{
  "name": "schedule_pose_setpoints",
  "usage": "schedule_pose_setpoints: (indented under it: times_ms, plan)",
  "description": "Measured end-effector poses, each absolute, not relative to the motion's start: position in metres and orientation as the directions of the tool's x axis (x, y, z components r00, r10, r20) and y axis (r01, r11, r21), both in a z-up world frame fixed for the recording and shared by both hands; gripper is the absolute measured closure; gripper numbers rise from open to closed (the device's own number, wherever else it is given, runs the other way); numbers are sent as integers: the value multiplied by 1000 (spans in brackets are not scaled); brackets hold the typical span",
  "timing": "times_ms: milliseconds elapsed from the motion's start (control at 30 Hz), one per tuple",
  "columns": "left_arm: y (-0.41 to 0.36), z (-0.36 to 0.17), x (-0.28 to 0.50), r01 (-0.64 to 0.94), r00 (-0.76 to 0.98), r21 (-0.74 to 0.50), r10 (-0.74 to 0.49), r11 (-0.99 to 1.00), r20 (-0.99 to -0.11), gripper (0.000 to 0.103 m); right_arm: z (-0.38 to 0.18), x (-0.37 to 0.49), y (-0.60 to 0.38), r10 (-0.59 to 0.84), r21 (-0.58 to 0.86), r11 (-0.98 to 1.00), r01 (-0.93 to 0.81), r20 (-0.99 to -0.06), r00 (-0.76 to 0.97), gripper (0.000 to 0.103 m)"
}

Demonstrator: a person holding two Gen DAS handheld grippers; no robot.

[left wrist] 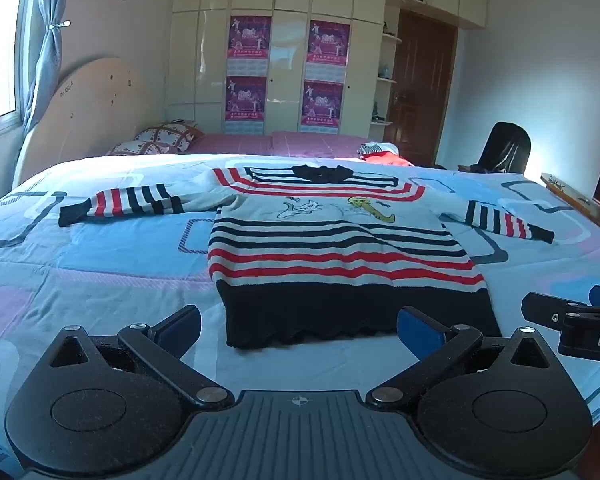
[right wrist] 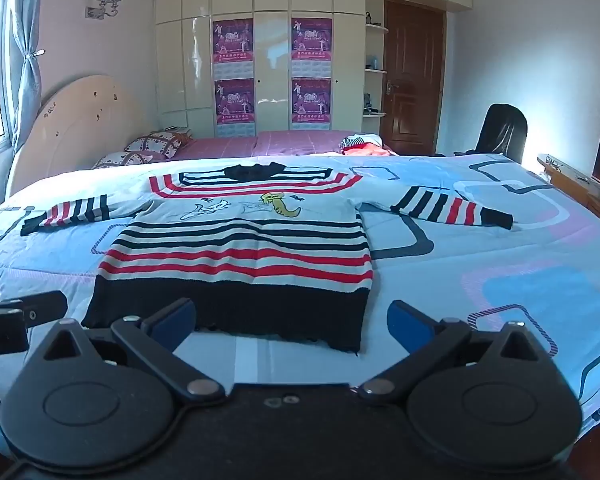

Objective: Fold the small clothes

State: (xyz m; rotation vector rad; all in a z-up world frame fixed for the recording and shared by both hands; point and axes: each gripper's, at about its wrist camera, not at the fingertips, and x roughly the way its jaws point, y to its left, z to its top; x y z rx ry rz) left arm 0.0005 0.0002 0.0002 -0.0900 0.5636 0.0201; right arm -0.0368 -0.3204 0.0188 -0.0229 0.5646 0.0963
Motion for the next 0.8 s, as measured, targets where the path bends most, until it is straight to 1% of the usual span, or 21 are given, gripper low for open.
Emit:
schedule_pose_setpoints:
  times_ms: [100, 400, 467, 800]
  plan:
    - [-1, 0, 3, -51, 838, -59, 10, 997, -546, 0, 19, -36, -321, 86, 6, 995, -98, -539, 838, 1]
    - [-6, -5, 14, -41, 838, -61, 1, 997, -545, 0, 20, -37, -320, 81, 3, 996, -94, -539, 838, 1]
    - [-8, -4, 6, -38, 845, -60, 0, 997, -535, 0, 17, -35, -326, 79, 5, 996, -90, -540, 838, 1]
    - [-8, -5, 5, -49, 842, -56, 11, 997, -539, 0, 18, -35, -325, 81, 9, 996, -90, -540, 838, 1]
